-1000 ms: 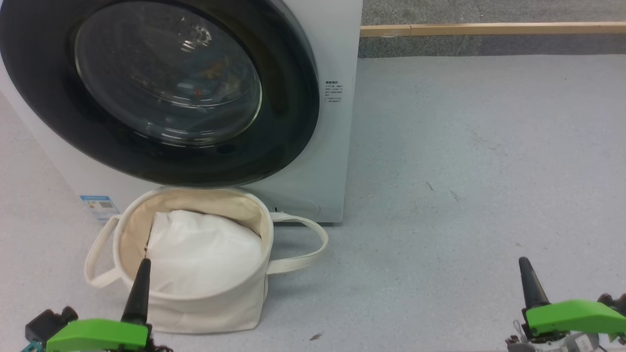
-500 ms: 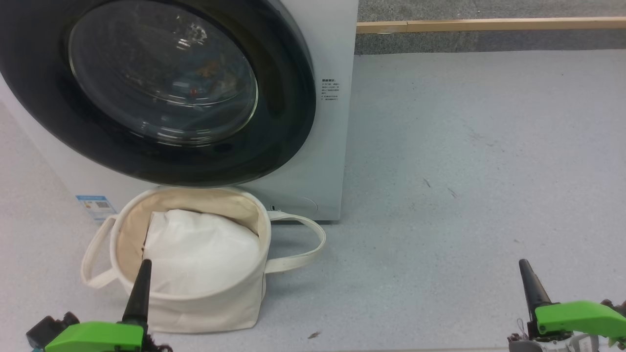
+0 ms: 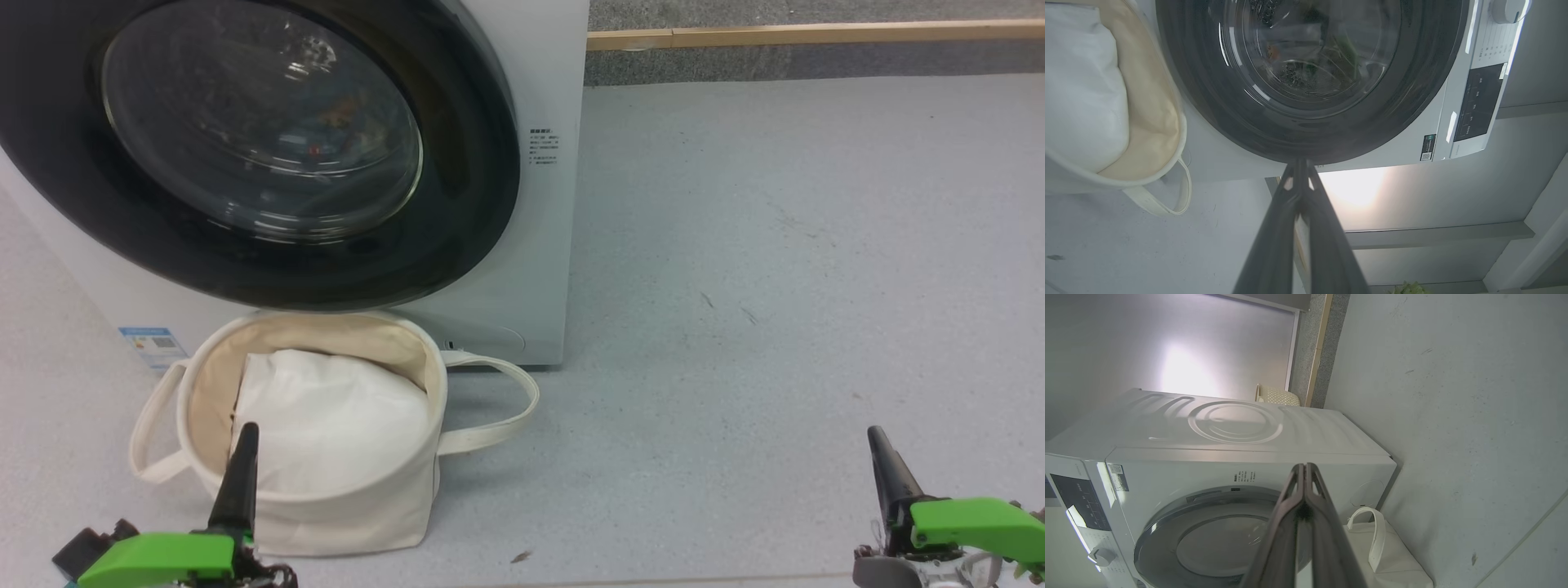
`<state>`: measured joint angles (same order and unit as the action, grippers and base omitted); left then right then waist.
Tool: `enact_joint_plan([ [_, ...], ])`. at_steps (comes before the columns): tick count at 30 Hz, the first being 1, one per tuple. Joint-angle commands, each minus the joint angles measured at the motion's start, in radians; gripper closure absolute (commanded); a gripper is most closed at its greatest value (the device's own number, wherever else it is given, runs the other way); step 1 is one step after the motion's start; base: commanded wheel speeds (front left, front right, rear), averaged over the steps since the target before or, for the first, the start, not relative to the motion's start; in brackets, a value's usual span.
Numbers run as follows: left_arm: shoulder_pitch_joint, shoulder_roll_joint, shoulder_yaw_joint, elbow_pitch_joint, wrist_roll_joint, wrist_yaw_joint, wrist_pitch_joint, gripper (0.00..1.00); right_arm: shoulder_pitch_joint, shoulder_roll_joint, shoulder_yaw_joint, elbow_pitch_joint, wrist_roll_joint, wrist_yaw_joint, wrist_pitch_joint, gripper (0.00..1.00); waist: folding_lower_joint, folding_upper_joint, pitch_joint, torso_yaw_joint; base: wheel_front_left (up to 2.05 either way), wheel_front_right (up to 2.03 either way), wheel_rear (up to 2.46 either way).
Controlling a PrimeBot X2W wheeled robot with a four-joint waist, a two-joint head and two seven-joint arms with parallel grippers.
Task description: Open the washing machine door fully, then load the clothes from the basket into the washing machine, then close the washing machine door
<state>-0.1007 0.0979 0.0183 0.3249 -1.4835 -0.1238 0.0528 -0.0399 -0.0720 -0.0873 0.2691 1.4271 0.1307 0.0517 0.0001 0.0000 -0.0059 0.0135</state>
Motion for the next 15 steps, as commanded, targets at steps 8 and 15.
enact_joint_plan([
  [8,-0.014,-0.018,0.065,-0.058,-0.063,-0.006,0.030,1.00,-0.059,0.010,-0.007,-0.028,0.092,0.000,0.032,1.00,0.0000,0.0000,0.004,-0.006,0.00,0.00,0.00],
  [15,-0.010,-0.035,0.082,-0.071,-0.101,-0.007,0.048,1.00,-0.064,0.016,-0.018,-0.026,0.146,0.000,0.050,1.00,0.0000,0.0000,0.007,-0.011,0.00,0.00,0.00],
])
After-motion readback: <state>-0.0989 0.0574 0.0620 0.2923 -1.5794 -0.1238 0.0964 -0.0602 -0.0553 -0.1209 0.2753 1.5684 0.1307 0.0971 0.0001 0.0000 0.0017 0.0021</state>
